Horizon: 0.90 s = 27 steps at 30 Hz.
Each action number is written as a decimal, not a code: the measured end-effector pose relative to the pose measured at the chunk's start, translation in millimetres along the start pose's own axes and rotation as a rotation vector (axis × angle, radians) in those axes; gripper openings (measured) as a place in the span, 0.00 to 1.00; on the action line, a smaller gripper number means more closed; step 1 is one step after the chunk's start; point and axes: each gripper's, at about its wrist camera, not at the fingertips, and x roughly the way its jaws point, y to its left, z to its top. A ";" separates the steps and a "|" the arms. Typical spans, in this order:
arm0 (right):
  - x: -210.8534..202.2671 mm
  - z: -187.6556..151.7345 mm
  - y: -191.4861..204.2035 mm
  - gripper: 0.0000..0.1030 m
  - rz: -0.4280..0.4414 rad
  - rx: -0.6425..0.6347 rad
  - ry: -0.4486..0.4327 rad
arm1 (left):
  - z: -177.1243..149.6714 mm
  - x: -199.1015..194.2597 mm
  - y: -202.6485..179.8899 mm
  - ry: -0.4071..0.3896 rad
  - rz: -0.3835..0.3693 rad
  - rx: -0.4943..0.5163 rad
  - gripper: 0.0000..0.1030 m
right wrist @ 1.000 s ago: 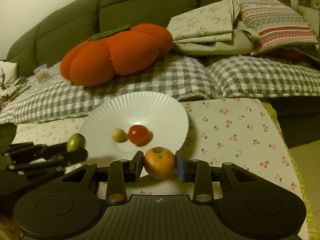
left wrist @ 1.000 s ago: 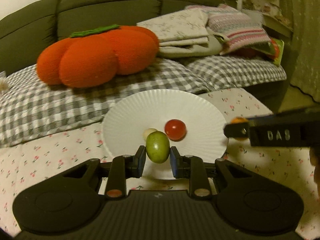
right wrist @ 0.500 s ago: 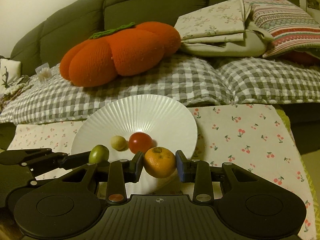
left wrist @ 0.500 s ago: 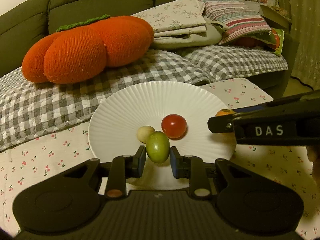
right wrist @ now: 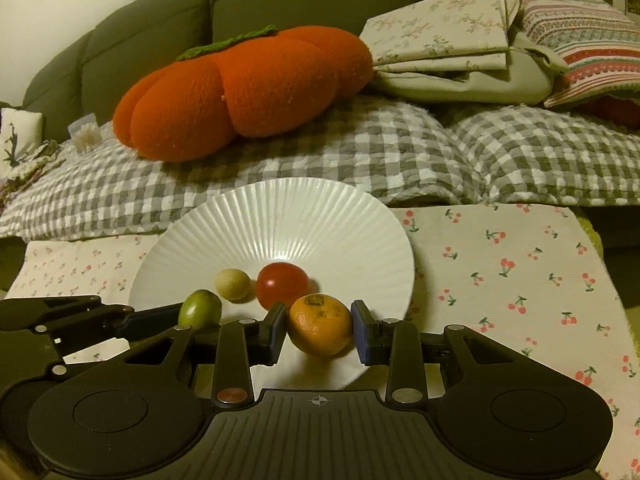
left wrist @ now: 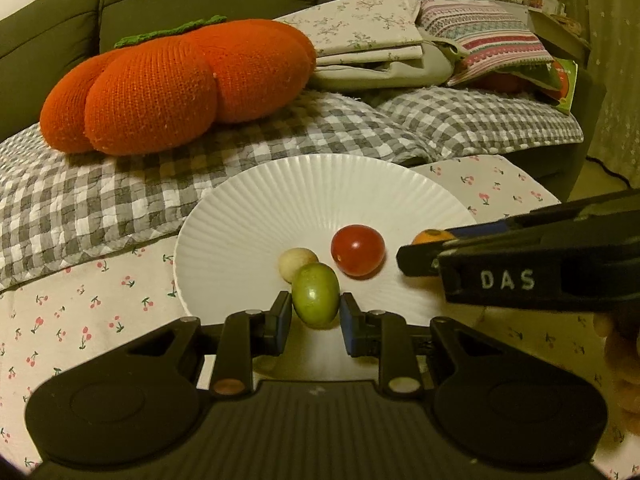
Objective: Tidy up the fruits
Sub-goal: 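Open both tools to release the fruits onto the plate, then move both tools back to the remaining fruit cluster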
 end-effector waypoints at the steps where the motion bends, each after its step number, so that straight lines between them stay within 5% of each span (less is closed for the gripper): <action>1: 1.0 -0.3 1.2 0.32 0.003 -0.003 0.002 | 0.0 0.0 0.0 -0.001 0.000 0.000 0.24; 8: 2.0 0.1 2.8 0.35 0.010 0.010 0.000 | 0.5 -1.3 -0.5 0.003 0.003 0.003 0.26; 13: -5.0 4.1 -0.9 0.42 0.032 0.057 -0.011 | 2.2 -5.9 0.2 0.001 -0.007 -0.024 0.46; 23: -27.6 13.3 -4.1 0.43 0.047 0.130 -0.032 | 9.4 -37.4 6.4 -0.016 -0.004 -0.094 0.45; 27: -39.2 11.8 4.8 0.54 0.059 0.137 -0.027 | 5.9 -56.4 9.5 -0.007 0.015 -0.135 0.46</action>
